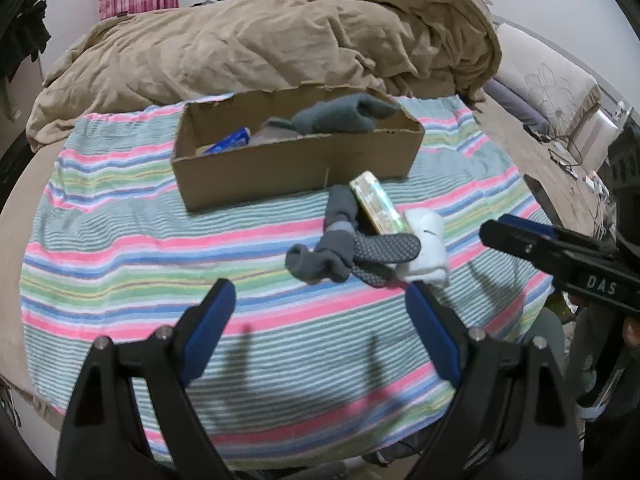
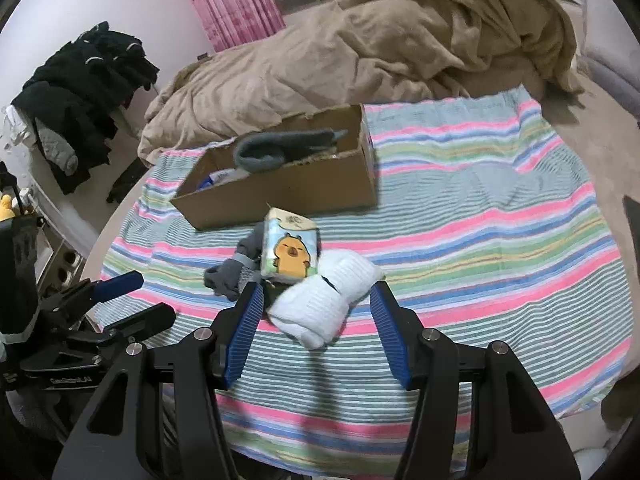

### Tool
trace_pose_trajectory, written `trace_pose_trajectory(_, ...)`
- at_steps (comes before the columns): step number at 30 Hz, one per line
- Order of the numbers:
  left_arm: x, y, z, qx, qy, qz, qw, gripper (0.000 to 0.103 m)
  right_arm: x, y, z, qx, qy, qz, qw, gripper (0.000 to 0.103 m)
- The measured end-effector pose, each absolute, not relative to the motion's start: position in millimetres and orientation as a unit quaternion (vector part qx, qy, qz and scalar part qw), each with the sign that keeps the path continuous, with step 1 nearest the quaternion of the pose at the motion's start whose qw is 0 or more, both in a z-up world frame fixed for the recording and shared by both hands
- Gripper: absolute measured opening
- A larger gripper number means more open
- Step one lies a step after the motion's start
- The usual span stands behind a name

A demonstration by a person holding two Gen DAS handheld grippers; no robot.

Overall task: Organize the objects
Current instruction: 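Grasp the gray sock with the left tool while the right tool grasps the white rolled socks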

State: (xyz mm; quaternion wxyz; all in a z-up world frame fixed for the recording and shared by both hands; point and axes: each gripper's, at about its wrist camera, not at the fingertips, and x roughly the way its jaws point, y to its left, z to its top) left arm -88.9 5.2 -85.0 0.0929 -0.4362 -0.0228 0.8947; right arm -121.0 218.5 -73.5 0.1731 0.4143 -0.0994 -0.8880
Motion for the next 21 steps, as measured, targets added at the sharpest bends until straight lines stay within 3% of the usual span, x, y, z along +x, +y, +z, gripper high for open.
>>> trace_pose_trajectory(21,-142,24,-126,-0.453,0.013,0.885,0.105,0.083,-152,199,-127,0.474,-0.113,-0.851,0.195,0.059)
